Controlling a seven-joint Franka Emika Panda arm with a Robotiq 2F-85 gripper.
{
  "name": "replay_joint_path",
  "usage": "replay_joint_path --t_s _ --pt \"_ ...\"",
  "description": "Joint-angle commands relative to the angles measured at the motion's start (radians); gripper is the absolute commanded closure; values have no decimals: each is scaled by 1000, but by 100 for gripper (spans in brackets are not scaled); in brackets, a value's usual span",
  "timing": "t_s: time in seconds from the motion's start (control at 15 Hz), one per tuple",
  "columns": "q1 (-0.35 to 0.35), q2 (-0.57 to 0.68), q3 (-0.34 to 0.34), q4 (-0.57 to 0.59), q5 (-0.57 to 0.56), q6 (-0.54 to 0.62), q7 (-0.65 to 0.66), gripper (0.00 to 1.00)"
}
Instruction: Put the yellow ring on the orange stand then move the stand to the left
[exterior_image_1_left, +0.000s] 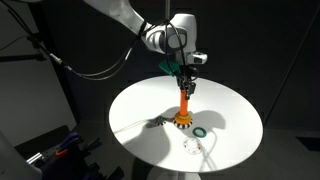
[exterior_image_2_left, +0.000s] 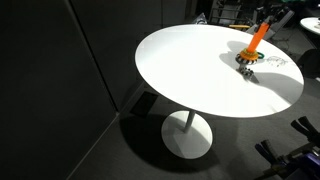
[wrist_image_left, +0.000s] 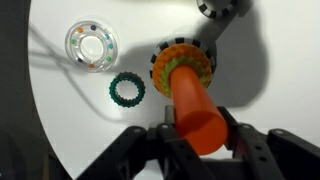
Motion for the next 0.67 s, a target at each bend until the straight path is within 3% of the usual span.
replay_joint_path --t_s 0.0,0.6 --pt "-13 -1 9 31 9 -47 -12 81" --pt "-6 -134 27 -57 5 -95 -69 81"
